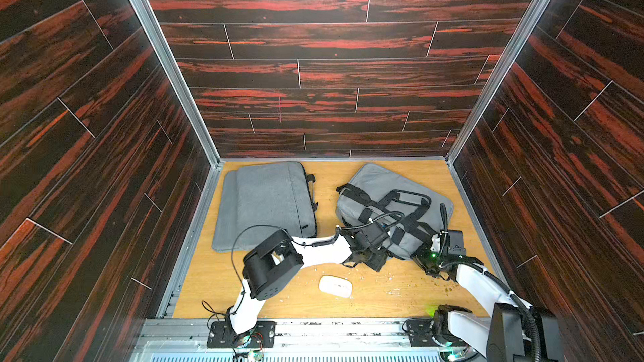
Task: Put the mouse into the laptop bag
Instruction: Zip the zipper on the zippered laptop bag.
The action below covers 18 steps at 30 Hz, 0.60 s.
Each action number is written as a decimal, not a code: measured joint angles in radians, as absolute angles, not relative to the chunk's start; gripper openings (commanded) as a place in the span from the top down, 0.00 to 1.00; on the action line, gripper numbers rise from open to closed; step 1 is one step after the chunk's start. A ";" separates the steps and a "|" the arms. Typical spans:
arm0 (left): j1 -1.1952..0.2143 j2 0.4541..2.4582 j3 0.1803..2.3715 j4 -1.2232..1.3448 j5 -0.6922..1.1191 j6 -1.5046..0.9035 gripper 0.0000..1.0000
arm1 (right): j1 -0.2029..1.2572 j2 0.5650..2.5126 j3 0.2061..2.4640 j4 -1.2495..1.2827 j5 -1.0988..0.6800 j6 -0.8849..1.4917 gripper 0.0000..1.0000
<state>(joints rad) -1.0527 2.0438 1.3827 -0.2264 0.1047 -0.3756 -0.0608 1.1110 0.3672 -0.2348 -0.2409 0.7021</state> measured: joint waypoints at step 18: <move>-1.053 2.152 1.525 -0.267 0.097 -0.338 0.55 | -0.061 1.143 0.367 -0.196 -0.255 0.702 0.96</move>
